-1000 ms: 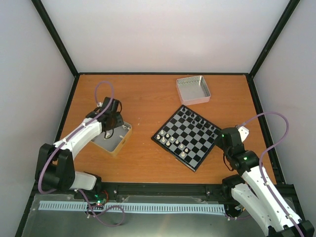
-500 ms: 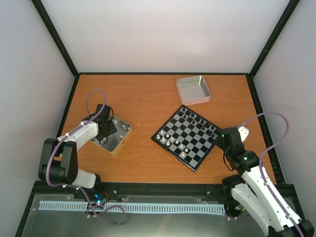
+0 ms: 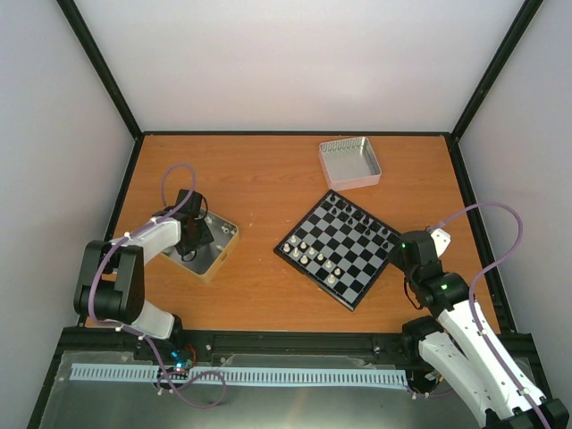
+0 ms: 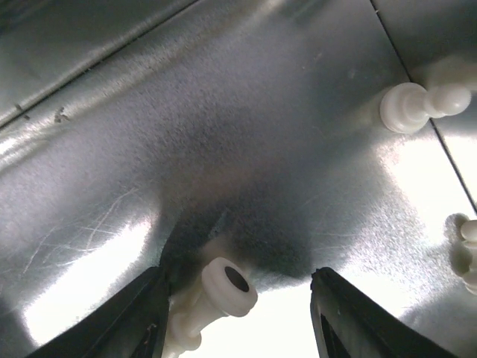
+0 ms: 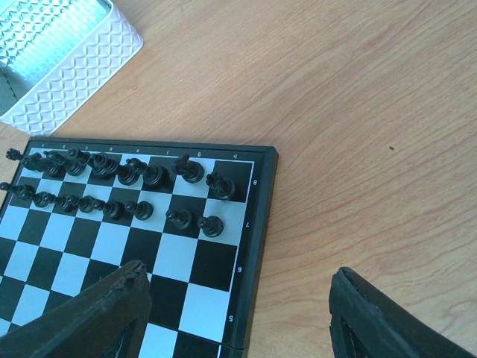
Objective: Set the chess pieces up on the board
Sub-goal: Pick up the chess piece from the storage box.
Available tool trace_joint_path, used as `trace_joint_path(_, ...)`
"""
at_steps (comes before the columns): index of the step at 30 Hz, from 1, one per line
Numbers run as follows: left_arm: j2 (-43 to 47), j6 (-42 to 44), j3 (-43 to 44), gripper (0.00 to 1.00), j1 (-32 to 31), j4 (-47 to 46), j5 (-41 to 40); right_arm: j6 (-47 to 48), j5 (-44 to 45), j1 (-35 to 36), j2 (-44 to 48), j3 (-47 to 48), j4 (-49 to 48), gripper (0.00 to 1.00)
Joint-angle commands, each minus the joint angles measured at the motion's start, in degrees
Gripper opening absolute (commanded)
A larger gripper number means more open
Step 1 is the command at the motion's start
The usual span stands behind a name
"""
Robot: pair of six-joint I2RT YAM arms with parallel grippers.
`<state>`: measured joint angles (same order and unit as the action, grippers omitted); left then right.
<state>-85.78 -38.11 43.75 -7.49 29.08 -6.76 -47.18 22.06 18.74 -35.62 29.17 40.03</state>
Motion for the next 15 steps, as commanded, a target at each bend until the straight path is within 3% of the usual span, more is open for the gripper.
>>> trace_joint_path(1, 0.08, 0.27, -0.01, 0.5, 0.37, -0.67, 2.01, -0.08, 1.01, 0.13, 0.25, 0.59, -0.79, 0.66)
trace_joint_path(9, -0.43, 0.12, -0.93, 0.25, 0.37, -0.06, -0.55, -0.29, 1.73, 0.15, 1.21, 0.37, -0.39, 0.66)
trace_joint_path(12, -0.67, 0.3, -0.88, 0.26, 0.37, 0.1, -0.7, -0.37, 1.84, 0.14, 1.6, 0.36, -0.39, 0.66)
trace_joint_path(15, -0.42, 0.23, -0.92, 0.36, 0.37, 0.45, -0.59, -0.36, 1.68, 0.13, 1.61, 0.27, -0.45, 0.66)
